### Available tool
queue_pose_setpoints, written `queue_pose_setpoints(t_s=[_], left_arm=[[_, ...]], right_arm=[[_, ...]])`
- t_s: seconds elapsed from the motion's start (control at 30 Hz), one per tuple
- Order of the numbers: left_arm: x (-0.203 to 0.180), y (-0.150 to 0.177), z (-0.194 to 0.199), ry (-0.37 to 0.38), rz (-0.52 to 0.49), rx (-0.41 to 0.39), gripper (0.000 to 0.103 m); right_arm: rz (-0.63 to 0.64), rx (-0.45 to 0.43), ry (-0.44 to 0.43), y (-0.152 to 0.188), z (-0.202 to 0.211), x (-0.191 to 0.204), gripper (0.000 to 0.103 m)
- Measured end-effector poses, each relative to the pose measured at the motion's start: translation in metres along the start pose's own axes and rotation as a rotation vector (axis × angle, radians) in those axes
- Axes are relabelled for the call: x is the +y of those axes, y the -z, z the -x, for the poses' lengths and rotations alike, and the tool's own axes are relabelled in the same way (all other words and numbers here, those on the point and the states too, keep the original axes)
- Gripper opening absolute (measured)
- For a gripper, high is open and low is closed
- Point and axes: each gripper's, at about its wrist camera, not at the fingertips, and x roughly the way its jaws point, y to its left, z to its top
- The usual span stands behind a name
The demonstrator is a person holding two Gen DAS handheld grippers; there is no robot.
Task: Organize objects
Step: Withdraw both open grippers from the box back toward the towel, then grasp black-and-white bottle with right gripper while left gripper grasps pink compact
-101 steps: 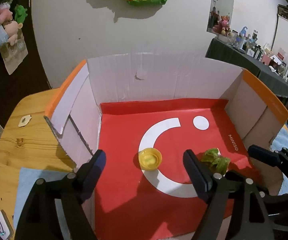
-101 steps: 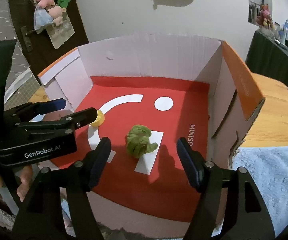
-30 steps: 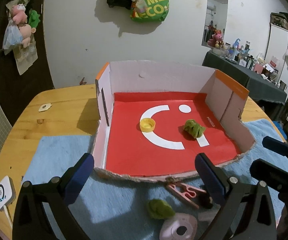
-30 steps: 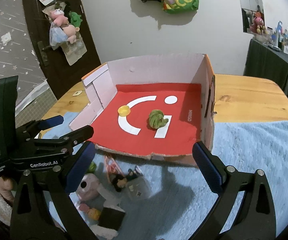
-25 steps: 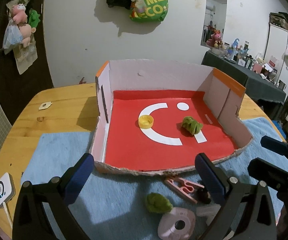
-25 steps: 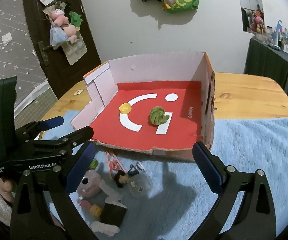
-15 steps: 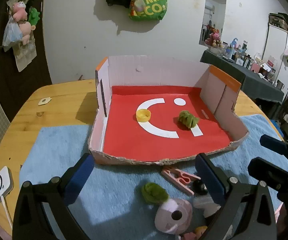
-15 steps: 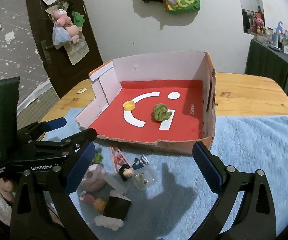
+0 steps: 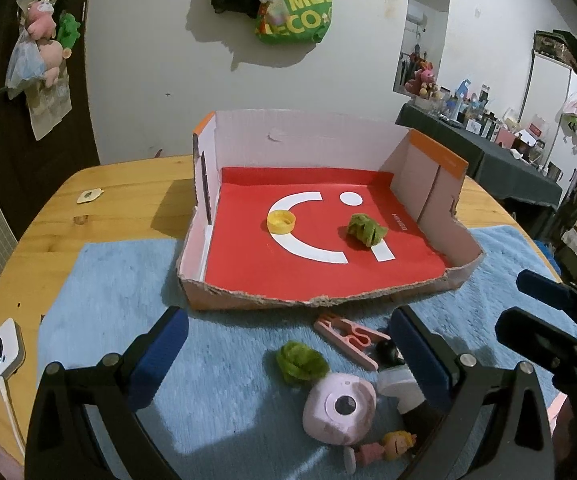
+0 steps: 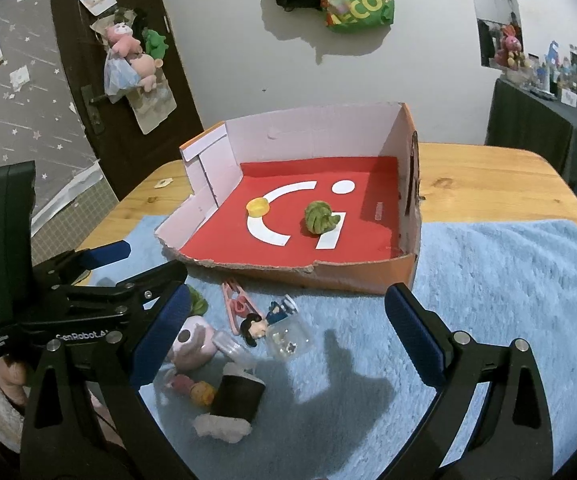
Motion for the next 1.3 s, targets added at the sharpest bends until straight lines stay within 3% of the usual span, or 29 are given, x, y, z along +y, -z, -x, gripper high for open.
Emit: queue_pose_setpoints(t_s=[0.43,0.73,0.87,1.3], left_arm=[[0.007,0.016,0.009,0.025,0.013,0.002,0.103],[0.002,0.028,0.01,0.054,-0.007,0.026,0.095],[-0.003,0.035,0.006,0.067,-0.03,0.055,0.087],[-0.009,0.046,0.001,0.074,-0.062,0.072,0.084]], right_arm=[[0.026,0.009,0.033,0.017,0.004,0.006,0.075],[0.025,0.02,0.048,0.029,0.006,0.001,0.06],[0.021,0.024,0.047,0.034,0.007,-0.001,0.059],[0.054,0.076,0.02,0.054,0.003,0.013,0.055]])
